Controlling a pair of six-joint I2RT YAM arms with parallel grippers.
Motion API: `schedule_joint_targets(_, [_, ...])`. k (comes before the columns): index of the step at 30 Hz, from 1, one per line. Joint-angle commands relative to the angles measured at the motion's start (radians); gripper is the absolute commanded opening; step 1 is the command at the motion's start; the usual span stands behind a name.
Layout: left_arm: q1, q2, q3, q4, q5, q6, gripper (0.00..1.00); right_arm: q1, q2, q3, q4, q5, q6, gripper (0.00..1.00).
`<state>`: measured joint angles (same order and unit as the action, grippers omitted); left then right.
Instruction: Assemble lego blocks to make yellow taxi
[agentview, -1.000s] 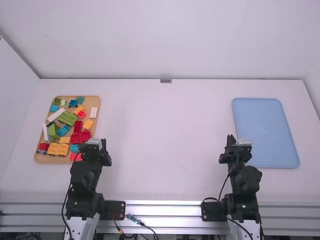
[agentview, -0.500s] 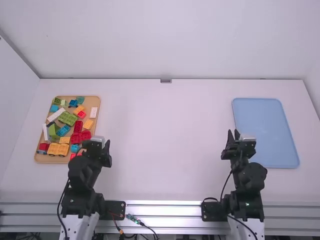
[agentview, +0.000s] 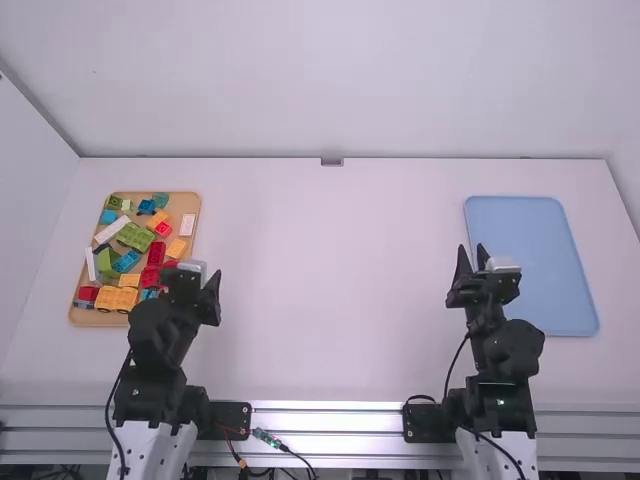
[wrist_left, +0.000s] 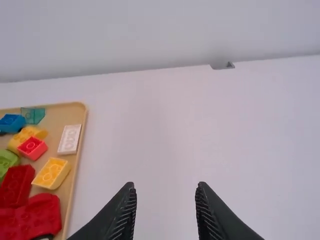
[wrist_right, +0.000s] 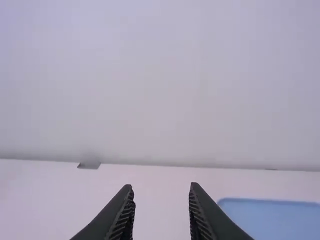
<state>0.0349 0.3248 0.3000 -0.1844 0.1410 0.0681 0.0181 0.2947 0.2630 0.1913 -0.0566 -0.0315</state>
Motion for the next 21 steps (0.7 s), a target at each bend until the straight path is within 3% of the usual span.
schedule_joint_targets(1, [0.004, 0.028, 0.052, 0.020, 0.041, 0.007, 0.35, 0.010, 0.017, 0.050, 0.017, 0.002, -0.003, 0.31])
schedule_joint_targets(15, [0.005, 0.216, 0.241, 0.119, 0.049, 0.008, 0.54, 0.002, 0.136, 0.169, 0.047, -0.003, 0.050, 0.43])
schedule_joint_targets(21, [0.005, 0.312, 0.336, 0.114, -0.038, -0.063, 0.63, 0.033, 0.210, 0.244, 0.070, -0.028, 0.095, 0.50])
